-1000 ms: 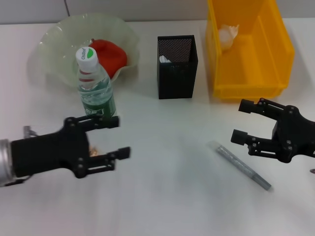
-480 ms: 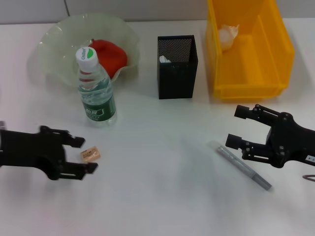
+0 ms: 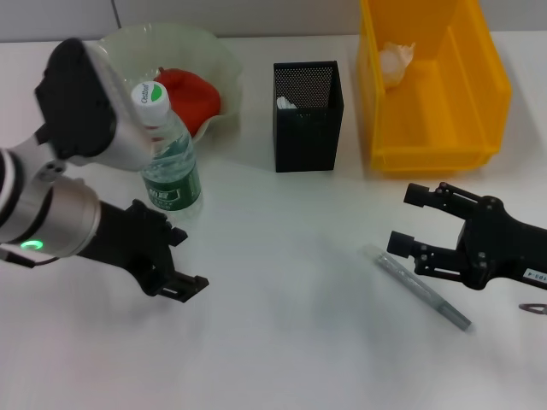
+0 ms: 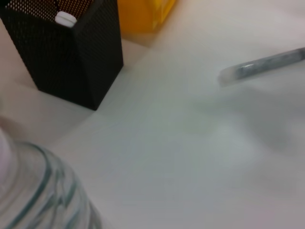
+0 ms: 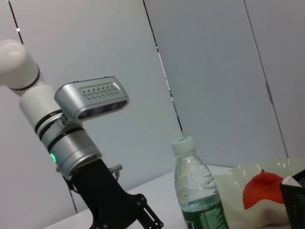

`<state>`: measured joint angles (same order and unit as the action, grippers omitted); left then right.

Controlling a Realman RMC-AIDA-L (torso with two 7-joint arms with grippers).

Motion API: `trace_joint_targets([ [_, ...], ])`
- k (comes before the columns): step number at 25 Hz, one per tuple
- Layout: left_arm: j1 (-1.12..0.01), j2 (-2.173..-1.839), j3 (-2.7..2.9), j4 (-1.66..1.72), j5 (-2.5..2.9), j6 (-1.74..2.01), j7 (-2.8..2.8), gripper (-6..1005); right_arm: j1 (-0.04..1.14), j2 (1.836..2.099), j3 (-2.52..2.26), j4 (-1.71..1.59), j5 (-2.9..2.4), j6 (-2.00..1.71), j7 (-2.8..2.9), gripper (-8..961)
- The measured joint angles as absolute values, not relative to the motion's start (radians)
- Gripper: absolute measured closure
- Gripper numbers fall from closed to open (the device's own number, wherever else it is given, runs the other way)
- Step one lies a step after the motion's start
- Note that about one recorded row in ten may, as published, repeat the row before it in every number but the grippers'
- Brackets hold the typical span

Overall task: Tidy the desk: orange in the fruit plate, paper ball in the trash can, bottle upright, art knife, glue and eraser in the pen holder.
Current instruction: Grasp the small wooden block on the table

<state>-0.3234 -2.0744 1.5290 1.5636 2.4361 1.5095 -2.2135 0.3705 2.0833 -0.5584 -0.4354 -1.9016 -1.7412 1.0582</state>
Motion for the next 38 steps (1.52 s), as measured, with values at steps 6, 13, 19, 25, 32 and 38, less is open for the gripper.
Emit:
trace_joint_targets([
  [6,-0.372,-2.073,1.525,1.530,2.515,1.519,-2.238,286,0.370,2.082,-0.558,-0.417,-1.904,-1.740,1.035,121],
  [13,-0.395,-2.073,1.521,1.511,2.563,1.556,-2.246,286,0.372,2.083,-0.558,-0.414,-1.904,-1.738,1.032,121],
  [19,-0.410,-2.073,1.521,1.491,2.568,1.556,-2.247,286,0.380,2.083,-0.606,-0.402,-1.908,-1.737,0.988,121],
  [25,-0.454,-2.072,1.521,1.410,2.569,1.550,-2.247,287,0.386,2.083,-0.639,-0.399,-1.908,-1.719,0.981,120],
  [32,-0.475,-2.072,1.524,1.375,2.601,1.520,-2.249,288,0.392,2.083,-0.640,-0.386,-1.905,-1.699,0.980,120],
  [38,-0.477,-2.073,1.529,1.375,2.615,1.517,-2.254,289,0.398,2.084,-0.640,-0.371,-1.904,-1.687,0.980,120],
])
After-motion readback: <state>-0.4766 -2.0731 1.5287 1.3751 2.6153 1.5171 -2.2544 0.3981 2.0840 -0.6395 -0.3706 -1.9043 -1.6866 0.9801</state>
